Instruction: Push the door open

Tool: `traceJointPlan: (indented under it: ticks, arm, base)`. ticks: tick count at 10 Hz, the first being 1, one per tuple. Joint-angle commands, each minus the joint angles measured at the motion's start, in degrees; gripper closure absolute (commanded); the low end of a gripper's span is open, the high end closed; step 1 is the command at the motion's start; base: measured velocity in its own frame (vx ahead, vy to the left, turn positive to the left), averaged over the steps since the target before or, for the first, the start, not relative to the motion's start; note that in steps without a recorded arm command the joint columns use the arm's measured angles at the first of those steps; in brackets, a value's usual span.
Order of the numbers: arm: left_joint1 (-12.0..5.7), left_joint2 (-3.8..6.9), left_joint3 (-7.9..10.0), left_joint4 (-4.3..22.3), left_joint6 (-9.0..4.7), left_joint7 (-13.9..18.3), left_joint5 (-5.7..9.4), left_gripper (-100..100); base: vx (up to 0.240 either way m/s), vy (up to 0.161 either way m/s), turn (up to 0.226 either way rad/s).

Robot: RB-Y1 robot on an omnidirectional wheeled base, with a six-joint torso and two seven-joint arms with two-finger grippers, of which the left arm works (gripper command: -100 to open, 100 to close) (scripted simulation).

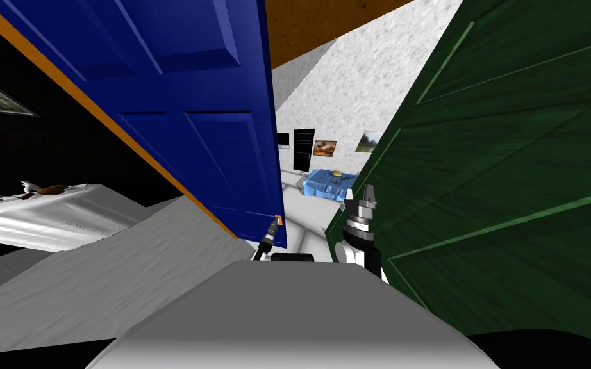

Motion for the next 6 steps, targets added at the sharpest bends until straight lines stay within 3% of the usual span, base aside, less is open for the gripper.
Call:
traceJointPlan:
  ticks: [1,6]
  arm:
    - [-0.70,0.61,1.60,0.2,-0.71,-0.5,0.56,100]
    - [-1.34,0.66,4.91,0.8,-0.65,-2.3,1.74,100]
  base:
    - [0.214,-0.089,0.046]
    - [0.179,-0.045,0.083]
